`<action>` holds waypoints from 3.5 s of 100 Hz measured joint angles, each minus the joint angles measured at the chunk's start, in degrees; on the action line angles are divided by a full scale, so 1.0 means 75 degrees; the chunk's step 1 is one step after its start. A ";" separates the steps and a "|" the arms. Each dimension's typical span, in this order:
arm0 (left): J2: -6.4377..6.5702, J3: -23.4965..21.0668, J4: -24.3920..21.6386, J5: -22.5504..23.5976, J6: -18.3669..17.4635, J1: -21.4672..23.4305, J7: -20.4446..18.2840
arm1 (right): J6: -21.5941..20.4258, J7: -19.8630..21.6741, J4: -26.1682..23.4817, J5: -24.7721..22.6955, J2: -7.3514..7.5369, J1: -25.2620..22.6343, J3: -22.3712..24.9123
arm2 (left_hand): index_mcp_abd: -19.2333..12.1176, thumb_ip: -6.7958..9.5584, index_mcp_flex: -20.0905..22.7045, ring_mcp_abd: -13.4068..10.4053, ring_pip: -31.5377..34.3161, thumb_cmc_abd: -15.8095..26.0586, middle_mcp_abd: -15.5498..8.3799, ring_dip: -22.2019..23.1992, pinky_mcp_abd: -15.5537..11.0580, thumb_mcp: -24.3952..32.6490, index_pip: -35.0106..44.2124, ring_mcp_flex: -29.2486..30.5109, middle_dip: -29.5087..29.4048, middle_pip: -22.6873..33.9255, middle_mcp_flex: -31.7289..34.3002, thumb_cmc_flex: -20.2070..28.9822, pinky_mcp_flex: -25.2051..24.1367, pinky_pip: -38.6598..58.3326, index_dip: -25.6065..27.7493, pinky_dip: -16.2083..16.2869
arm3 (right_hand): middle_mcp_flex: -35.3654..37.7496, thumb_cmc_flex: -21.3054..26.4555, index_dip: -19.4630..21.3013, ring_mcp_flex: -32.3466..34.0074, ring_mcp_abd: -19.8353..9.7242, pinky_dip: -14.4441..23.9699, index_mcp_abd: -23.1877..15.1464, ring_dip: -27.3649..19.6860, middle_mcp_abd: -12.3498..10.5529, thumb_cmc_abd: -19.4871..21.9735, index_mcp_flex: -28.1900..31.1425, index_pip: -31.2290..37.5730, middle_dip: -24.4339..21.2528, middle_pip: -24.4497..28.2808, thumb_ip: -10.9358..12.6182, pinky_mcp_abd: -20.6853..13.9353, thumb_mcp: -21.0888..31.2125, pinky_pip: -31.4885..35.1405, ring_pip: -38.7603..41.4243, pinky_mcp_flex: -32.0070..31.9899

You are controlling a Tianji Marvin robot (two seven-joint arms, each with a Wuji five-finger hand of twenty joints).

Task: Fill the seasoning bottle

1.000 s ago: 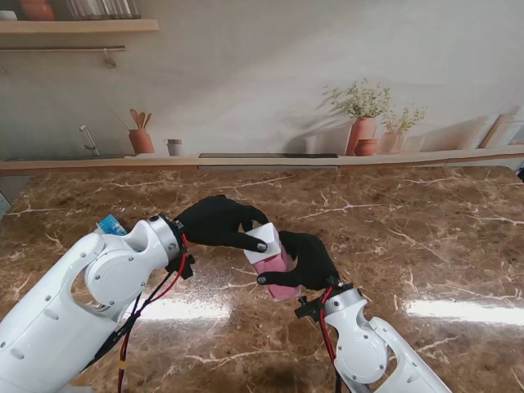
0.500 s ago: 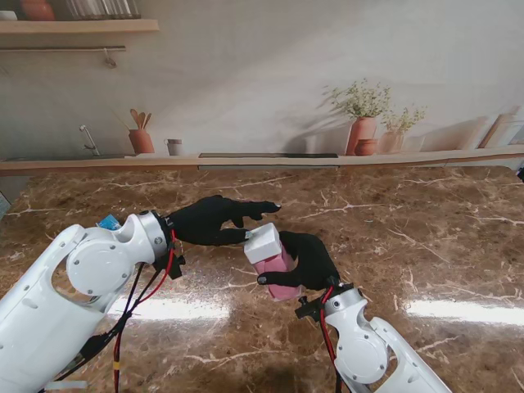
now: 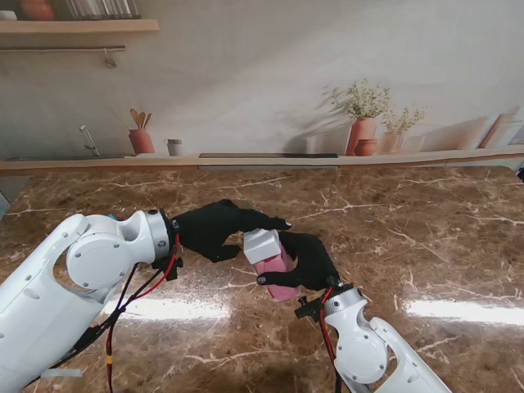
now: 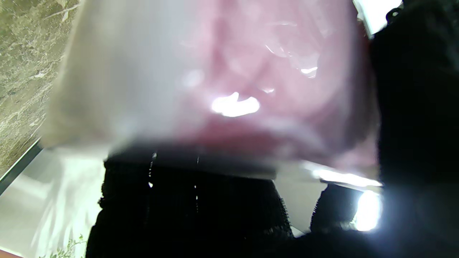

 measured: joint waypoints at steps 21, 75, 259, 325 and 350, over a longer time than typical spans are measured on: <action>-0.0029 0.0100 -0.0049 0.0540 0.0080 -0.0042 0.0455 | -0.0002 0.0009 0.0012 -0.0016 0.0001 -0.0006 -0.0020 | 0.0026 -0.0209 0.0907 -0.0558 0.0550 -0.0605 -0.0462 0.1069 -0.0381 -0.1206 0.2810 0.0871 0.1064 0.0828 0.1409 -0.0748 0.0511 0.1059 0.1658 0.0663 | 0.0000 0.0000 -0.0008 0.0000 0.0000 0.0000 0.0000 0.0000 0.0000 0.0000 0.0000 0.0000 0.0000 0.0000 0.0000 0.0000 0.0000 0.0000 0.0000 0.0000; -0.0336 0.0458 0.0601 0.0227 0.0019 -0.0071 0.1822 | -0.0060 -0.0040 0.0031 -0.0014 0.0000 0.0007 -0.0073 | 0.1374 -0.1037 0.2777 -0.0512 0.2863 -0.1482 0.0691 0.2297 -0.0494 -0.3820 0.5209 0.3653 0.3755 0.2063 0.5268 -0.1141 0.2376 0.3915 0.0958 0.0958 | 0.0000 0.0000 -0.0007 0.0000 0.0000 0.0000 0.0000 -0.0004 0.0000 0.0000 0.0000 0.0000 0.0001 0.0000 0.0000 0.0000 0.0000 0.0000 -0.0045 0.0001; -0.0458 -0.1665 -0.0661 0.1361 0.1028 0.2450 0.2113 | -0.1167 -0.1331 0.3215 0.0646 -0.0677 0.1973 -0.1251 | 0.2173 -0.1087 0.3365 -0.0335 0.3554 -0.1314 0.0865 0.2371 -0.0129 -0.4475 0.5681 0.4349 0.2836 0.2869 0.5891 -0.1316 0.2847 0.4443 0.1049 0.1053 | -0.0105 0.0000 -0.0007 -0.0007 -0.0013 0.0000 0.0000 -0.0010 0.0000 0.0011 -0.0035 -0.0077 -0.0107 0.0000 0.0000 -0.0079 0.0000 -0.0206 -0.0293 -0.0185; -0.0444 -0.2014 -0.0634 0.1673 0.0939 0.3064 0.2272 | -0.1212 -0.1010 0.5216 0.1412 -0.1153 0.3362 -0.1941 | 0.2196 -0.1087 0.3365 -0.0334 0.3554 -0.1281 0.0865 0.2371 -0.0128 -0.4484 0.5692 0.4349 0.2834 0.2869 0.5891 -0.1316 0.2847 0.4444 0.1051 0.1053 | -0.1297 0.0928 0.0582 -0.1060 -0.0203 -0.0133 -0.0215 -0.0023 -0.0212 -0.0953 -0.0534 -0.0752 -0.0278 -0.0194 0.0000 -0.0195 0.0579 -0.1302 -0.1868 -0.0954; -0.0437 -0.2034 -0.0598 0.1709 0.0941 0.3105 0.2247 | -0.1145 -0.0934 0.5940 0.1724 -0.1360 0.3733 -0.2098 | 0.2199 -0.1087 0.3365 -0.0334 0.3554 -0.1244 0.0858 0.2371 -0.0128 -0.4563 0.5692 0.4349 0.2833 0.2869 0.5891 -0.1316 0.2847 0.4444 0.1054 0.1053 | -0.1965 0.0938 0.0892 -0.1603 -0.0385 -0.0171 -0.0371 -0.0026 -0.0442 -0.0987 -0.0973 -0.1015 -0.0526 -0.0194 0.0000 -0.0205 0.1455 -0.1776 -0.2454 -0.1408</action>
